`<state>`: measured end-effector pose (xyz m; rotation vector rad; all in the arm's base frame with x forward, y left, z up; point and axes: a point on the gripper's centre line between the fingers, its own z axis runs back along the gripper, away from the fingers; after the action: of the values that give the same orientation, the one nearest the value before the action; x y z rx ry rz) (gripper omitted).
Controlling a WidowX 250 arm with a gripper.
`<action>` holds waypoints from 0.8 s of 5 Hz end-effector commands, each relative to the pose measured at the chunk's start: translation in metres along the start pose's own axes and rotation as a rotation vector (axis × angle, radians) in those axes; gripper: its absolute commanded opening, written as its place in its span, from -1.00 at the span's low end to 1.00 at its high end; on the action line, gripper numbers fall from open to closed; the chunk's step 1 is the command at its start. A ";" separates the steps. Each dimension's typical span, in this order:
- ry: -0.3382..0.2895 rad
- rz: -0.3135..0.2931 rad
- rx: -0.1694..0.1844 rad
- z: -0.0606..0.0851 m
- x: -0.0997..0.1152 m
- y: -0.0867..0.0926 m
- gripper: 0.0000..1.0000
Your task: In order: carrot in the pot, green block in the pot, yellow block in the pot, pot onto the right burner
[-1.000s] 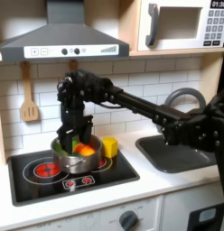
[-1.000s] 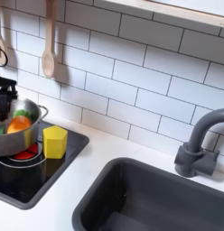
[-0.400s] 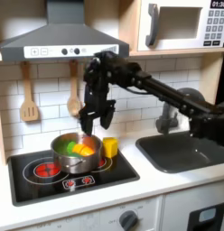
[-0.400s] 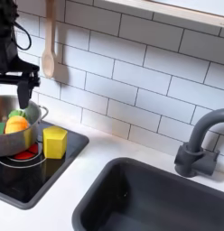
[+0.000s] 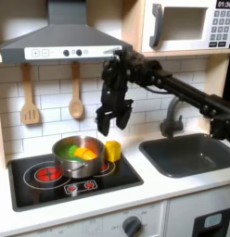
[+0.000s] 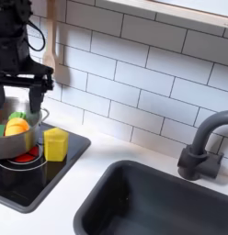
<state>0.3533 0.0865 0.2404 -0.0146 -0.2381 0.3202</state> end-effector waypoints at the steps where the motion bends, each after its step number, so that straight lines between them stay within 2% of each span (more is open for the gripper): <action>1: 0.015 -0.019 -0.006 -0.007 -0.002 -0.021 0.96; 3: 0.015 -0.041 0.006 -0.014 -0.002 -0.029 0.98; 4: 0.042 -0.032 0.014 -0.026 -0.011 -0.024 0.99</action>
<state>0.3577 0.0583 0.2066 -0.0051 -0.1756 0.2834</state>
